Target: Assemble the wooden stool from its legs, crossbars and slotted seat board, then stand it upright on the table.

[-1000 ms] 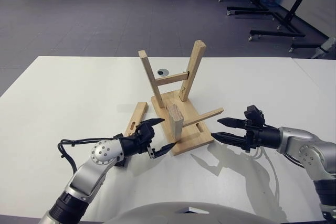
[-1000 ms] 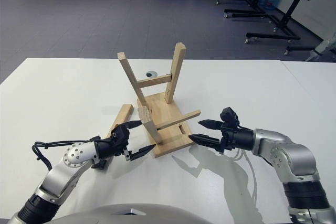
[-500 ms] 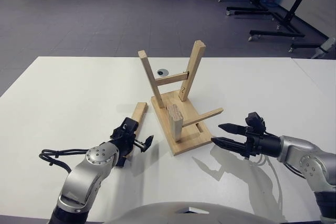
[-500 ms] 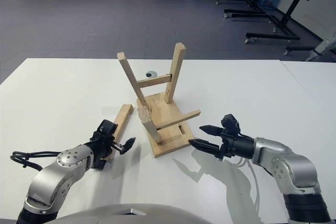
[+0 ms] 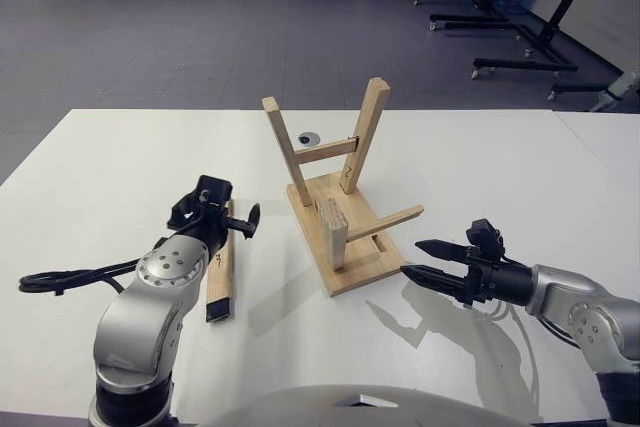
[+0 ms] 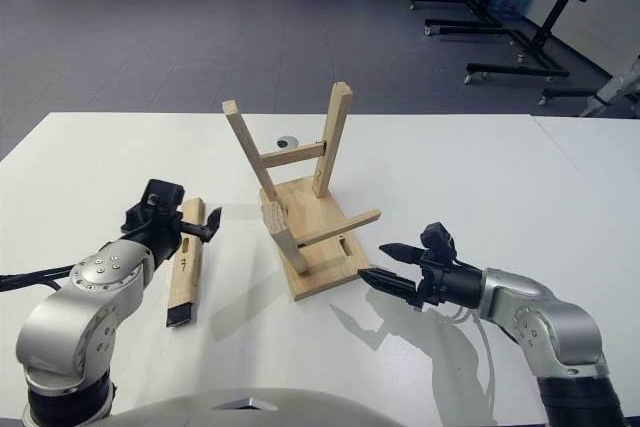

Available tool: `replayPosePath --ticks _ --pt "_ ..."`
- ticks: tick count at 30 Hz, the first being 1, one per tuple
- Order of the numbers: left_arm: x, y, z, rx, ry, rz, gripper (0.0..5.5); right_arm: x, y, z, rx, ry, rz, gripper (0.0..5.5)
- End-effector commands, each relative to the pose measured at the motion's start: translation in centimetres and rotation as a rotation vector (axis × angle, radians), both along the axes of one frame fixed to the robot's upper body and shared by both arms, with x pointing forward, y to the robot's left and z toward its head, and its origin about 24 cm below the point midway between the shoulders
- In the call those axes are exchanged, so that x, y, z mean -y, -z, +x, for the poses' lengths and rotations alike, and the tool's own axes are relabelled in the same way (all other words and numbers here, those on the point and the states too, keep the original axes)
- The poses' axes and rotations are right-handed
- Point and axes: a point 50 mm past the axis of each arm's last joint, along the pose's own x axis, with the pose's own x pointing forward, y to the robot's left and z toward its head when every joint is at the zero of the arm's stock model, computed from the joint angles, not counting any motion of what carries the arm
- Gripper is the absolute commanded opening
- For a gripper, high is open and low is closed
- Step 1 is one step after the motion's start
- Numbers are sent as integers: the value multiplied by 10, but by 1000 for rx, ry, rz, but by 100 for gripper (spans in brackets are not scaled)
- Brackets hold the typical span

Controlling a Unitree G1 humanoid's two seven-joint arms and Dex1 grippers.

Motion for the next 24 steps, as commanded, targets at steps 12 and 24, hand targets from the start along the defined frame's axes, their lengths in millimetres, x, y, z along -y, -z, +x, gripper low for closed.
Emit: replayPosePath --ticks 12,24 --pt "-7 97 -28 -465 -407 -252 511 2 -10 11 33 -21 -24 540" --pt "5 100 -31 -531 -387 -308 362 -1 -8 11 27 -28 -18 540"
